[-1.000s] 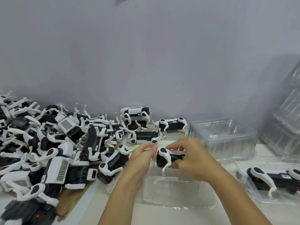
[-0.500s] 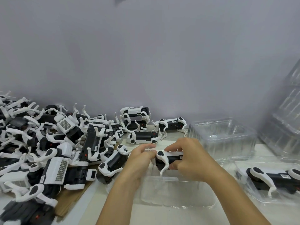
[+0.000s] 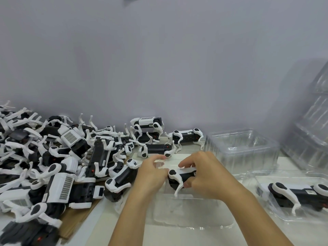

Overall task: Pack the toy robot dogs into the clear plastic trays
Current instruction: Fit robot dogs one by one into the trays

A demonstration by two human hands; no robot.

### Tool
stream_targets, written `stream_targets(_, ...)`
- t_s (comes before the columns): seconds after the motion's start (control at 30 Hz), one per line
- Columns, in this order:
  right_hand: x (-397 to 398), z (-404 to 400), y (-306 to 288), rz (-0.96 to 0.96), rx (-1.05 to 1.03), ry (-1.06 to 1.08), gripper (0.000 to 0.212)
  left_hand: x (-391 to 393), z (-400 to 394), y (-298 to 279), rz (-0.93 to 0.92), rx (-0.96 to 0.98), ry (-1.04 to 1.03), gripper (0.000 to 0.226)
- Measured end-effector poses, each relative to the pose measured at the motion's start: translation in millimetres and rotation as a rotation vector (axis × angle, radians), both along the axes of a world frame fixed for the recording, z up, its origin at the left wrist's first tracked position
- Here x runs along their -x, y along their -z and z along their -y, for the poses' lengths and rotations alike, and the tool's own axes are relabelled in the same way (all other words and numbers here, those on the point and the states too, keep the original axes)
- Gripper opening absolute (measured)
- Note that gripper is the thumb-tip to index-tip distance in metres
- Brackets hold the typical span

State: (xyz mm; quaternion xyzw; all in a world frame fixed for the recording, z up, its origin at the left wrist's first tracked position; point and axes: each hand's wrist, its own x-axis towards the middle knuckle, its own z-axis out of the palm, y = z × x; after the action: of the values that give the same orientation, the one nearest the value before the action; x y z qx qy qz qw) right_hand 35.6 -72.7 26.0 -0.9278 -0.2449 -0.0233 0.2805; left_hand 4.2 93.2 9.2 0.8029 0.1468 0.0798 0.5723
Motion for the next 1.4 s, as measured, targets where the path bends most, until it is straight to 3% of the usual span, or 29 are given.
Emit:
stream_targets(0.2,1.8,0.0,-2.8,-0.022,-0.023,-0.029,0.043,1.8,6.3,-13.4,0.048,-0.275,0.172,0.002)
stream_targets(0.27,1.4,0.5,-3.2,-0.028,-0.034,-0.039,0.038,2.4,6.7,-12.6,0.02,-0.331,0.198,0.005)
stream_targets(0.47,-3.8,9.1,-6.1,-0.048,-0.006,-0.032,0.041,3.6,6.3,-8.8,-0.013,-0.342,0.11,0.015)
stream_targets(0.7,-9.2,44.9,-28.6,-0.045,-0.021,0.107,0.012,4.2,5.0,-7.3,-0.013,-0.316,0.094,0.021)
stream_targets(1.0,-7.4,40.0,-24.3,-0.122,0.004,0.215,0.017,6.6,6.2,-9.1,-0.02,-0.288,0.122,0.02)
stream_targets(1.4,-2.3,41.7,-30.7,-0.19,0.081,0.16,0.024,9.2,8.1,-12.4,-0.022,-0.283,0.146,0.022)
